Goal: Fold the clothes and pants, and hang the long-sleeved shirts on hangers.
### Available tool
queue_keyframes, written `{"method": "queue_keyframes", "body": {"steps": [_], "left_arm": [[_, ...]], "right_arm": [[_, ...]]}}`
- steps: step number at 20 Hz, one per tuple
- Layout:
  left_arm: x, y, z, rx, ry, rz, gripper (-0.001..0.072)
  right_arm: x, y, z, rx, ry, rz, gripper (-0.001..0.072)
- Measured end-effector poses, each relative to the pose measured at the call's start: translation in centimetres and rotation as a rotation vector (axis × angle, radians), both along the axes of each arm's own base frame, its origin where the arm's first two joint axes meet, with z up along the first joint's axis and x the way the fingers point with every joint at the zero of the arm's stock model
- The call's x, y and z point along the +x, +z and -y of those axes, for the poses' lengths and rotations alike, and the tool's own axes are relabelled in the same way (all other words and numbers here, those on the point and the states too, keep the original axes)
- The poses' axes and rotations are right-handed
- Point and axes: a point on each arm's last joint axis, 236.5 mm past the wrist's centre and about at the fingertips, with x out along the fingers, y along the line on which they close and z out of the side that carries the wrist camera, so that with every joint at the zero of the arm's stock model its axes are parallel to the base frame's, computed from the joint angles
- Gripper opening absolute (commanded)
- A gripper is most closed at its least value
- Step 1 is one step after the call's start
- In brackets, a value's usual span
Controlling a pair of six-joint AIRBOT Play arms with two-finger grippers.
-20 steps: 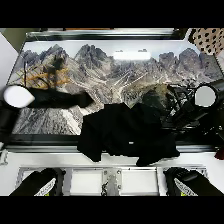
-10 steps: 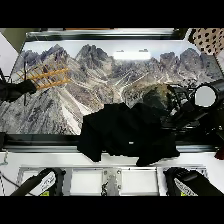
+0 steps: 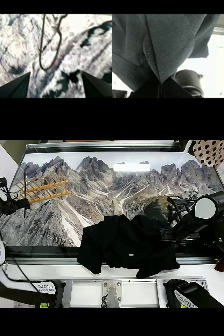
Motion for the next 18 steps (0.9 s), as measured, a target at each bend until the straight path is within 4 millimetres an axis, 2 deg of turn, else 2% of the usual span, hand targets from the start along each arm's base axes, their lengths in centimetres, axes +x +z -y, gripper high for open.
{"method": "queue_keyframes", "body": {"steps": [2, 7, 10, 12, 13, 14, 16, 18], "left_arm": [[1.0, -2.0, -1.2, 0.014, -0.002, -0.043, 0.0706], [3.6, -5.2, -3.3, 0.027, 0.004, -0.096, 0.0706], [4.1, -7.1, -4.1, 0.027, 0.012, -0.141, 0.0706], [4.5, -7.7, -4.5, 0.032, 0.016, -0.15, 0.0706], [4.7, -7.9, -4.7, 0.035, 0.015, -0.15, 0.0668], [4.7, -8.2, -4.8, 0.034, 0.017, -0.157, 0.0574], [4.8, -8.6, -4.7, 0.031, 0.016, -0.163, 0.0516], [4.6, -8.9, -4.8, 0.028, 0.019, -0.174, 0.0335]], "right_arm": [[0.0, 0.0, 0.0, 0.0, 0.0, 0.0, 0.0011], [0.0, 0.0, 0.0, 0.0, 0.0, 0.0, 0.0011], [0.0, 0.0, 0.0, 0.0, 0.0, 0.0, 0.0011], [0.0, 0.0, 0.0, 0.0, 0.0, -0.001, 0.0011], [0.0, 0.0, 0.0, 0.0, 0.0, -0.001, 0.0011], [0.0, 0.0, 0.0, 0.0, 0.0, 0.0, 0.0011], [0.0, 0.0, 0.0, 0.0, 0.0, 0.0, 0.0011], [0.0, 0.0, 0.0, 0.0, 0.0, -0.001, 0.0011]]}}
